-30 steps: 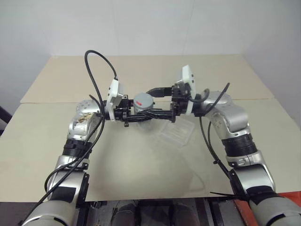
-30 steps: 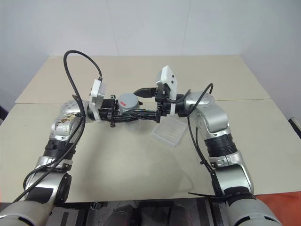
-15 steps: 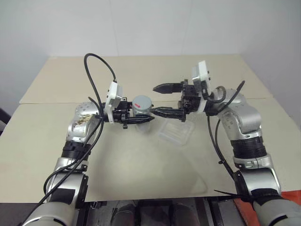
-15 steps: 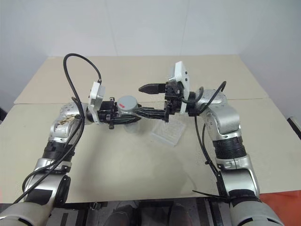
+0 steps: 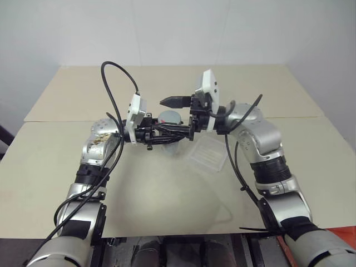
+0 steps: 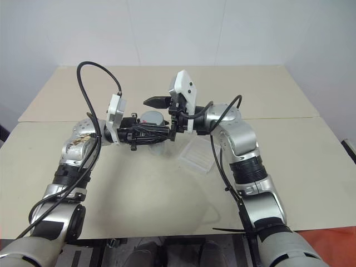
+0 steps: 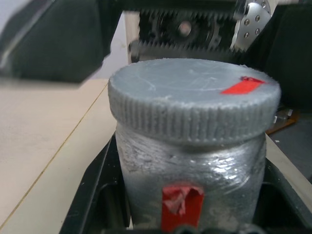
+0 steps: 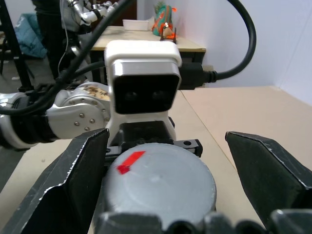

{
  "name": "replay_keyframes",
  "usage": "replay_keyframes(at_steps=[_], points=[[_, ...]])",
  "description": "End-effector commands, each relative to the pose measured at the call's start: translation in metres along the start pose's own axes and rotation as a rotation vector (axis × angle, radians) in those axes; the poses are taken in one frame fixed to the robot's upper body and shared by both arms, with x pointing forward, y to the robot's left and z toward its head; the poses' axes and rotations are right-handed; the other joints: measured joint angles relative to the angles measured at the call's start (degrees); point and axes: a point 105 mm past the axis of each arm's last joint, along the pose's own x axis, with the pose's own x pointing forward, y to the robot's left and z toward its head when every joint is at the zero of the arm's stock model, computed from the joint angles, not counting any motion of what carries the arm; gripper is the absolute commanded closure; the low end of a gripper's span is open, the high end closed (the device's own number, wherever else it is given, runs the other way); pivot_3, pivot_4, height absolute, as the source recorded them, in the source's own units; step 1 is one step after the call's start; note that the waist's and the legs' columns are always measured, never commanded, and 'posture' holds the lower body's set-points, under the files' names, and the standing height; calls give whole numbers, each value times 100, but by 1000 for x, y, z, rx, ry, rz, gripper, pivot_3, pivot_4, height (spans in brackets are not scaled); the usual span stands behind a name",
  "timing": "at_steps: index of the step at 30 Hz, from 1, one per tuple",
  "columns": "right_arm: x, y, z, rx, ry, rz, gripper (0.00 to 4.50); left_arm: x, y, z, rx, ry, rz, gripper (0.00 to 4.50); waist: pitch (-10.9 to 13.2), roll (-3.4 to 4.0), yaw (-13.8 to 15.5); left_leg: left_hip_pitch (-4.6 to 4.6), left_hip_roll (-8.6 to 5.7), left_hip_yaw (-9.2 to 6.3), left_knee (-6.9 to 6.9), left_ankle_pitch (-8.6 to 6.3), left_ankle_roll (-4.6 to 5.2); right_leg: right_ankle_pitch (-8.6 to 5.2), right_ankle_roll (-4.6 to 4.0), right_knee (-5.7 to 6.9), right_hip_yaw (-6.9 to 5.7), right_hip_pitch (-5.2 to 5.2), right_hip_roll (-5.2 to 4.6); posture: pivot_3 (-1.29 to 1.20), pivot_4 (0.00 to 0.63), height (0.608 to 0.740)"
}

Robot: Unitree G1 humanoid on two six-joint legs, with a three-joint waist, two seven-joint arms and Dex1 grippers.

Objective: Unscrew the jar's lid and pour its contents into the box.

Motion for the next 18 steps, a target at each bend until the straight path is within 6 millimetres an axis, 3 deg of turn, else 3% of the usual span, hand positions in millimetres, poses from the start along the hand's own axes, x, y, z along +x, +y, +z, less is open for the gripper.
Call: replay_keyframes(at_steps=[1, 8, 18], points=[[4, -2, 14, -55, -28, -2, 39, -1, 1, 14, 56, -19, -6, 2384, 0, 0, -1, 0, 0, 0, 0, 0, 0, 0, 0, 0, 0, 0, 0, 0, 150, 740], [-10, -11, 9, -47, -15, -36, 39, -4, 0, 14, 57, -11, -5, 2384, 0, 0, -7, 0, 1, 0, 0, 0, 0, 0, 0, 0, -1, 0, 0, 0, 150, 740], [-55, -26, -2, -29, 44, -114, 39, -5, -1, 14, 59, -5, -10, 2384, 0, 0, -3, 0, 1, 0, 0, 0, 0, 0, 0, -1, -1, 1, 0, 0, 150, 740]])
